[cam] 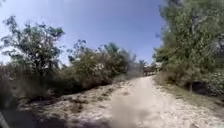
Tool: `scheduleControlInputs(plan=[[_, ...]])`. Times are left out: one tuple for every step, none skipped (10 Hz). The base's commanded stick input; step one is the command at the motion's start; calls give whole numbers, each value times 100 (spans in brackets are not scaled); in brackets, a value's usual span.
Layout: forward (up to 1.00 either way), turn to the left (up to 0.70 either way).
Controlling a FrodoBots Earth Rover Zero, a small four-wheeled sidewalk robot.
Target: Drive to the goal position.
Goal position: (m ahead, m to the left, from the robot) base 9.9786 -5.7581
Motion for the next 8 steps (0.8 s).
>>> scheduleControlInputs(plan=[[45,0],[45,-8],[45,-19],[45,-21],[45,2],[45,2],[45,2],[45,2]])
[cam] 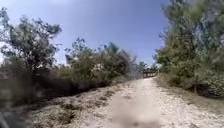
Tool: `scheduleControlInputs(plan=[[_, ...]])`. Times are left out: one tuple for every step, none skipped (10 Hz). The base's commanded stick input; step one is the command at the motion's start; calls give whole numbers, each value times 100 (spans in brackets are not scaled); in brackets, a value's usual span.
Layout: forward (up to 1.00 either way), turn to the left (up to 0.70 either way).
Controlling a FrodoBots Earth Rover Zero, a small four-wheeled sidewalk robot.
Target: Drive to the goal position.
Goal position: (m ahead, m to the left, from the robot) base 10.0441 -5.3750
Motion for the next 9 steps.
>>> scheduleControlInputs(plan=[[45,2],[45,2],[45,2],[45,2],[45,2],[45,2],[45,2],[45,2],[45,2]])
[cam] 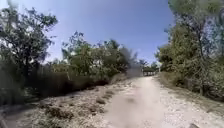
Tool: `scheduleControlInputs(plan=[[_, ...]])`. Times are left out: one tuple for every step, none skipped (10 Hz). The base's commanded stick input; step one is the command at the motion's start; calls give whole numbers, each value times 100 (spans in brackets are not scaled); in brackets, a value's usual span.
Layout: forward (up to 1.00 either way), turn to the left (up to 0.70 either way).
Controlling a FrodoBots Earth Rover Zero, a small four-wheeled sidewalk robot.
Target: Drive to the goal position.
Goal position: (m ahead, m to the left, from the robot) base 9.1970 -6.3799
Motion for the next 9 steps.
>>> scheduleControlInputs(plan=[[45,2],[45,2],[45,2],[45,-7],[45,-17],[45,-24],[45,-16],[45,2],[45,2]])
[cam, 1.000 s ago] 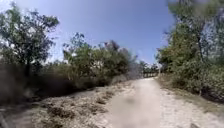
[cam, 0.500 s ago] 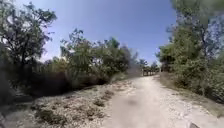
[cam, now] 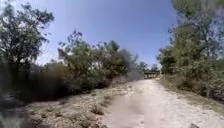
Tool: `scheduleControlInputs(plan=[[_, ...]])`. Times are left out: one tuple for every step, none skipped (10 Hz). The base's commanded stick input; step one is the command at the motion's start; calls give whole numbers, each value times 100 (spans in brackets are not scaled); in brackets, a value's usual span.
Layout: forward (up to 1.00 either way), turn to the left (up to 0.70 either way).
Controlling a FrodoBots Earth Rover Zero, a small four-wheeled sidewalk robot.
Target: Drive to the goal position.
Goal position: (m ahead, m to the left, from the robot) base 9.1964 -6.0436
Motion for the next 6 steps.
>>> scheduleControlInputs(plan=[[45,-2],[45,-13],[45,-24],[45,-7],[45,2],[45,1]])
